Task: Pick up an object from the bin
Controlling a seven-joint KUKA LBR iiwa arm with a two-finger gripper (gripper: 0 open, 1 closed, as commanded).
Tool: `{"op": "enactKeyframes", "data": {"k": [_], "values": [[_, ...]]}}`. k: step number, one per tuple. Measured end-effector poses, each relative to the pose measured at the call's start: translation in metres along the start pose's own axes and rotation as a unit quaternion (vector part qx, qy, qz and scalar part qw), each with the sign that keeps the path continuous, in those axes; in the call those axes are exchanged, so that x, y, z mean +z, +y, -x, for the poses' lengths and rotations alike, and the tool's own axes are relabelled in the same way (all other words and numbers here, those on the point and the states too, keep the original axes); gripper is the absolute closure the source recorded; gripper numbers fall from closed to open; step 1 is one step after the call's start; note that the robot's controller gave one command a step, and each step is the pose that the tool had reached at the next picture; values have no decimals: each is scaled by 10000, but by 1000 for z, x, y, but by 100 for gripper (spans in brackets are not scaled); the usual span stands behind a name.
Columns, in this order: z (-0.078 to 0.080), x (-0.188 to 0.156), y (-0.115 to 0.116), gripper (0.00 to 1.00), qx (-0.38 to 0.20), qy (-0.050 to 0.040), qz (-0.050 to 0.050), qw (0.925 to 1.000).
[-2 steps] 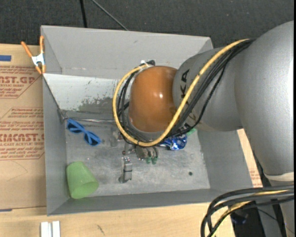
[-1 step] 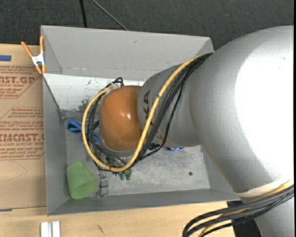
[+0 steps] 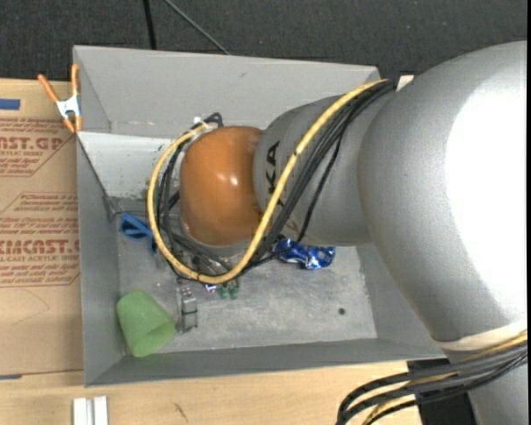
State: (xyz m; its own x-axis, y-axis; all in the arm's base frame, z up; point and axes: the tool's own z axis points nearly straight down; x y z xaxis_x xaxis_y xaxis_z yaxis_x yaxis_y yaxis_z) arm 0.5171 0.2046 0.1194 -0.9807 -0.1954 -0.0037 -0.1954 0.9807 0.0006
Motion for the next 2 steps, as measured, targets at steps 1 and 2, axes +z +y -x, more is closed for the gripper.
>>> {"op": "enactKeyframes", "data": {"k": [1, 2], "values": [[-27, 47, 22, 0, -273, 3, 3, 9996], [-24, 42, 14, 100, -225, -18, -49, 9997]]}}
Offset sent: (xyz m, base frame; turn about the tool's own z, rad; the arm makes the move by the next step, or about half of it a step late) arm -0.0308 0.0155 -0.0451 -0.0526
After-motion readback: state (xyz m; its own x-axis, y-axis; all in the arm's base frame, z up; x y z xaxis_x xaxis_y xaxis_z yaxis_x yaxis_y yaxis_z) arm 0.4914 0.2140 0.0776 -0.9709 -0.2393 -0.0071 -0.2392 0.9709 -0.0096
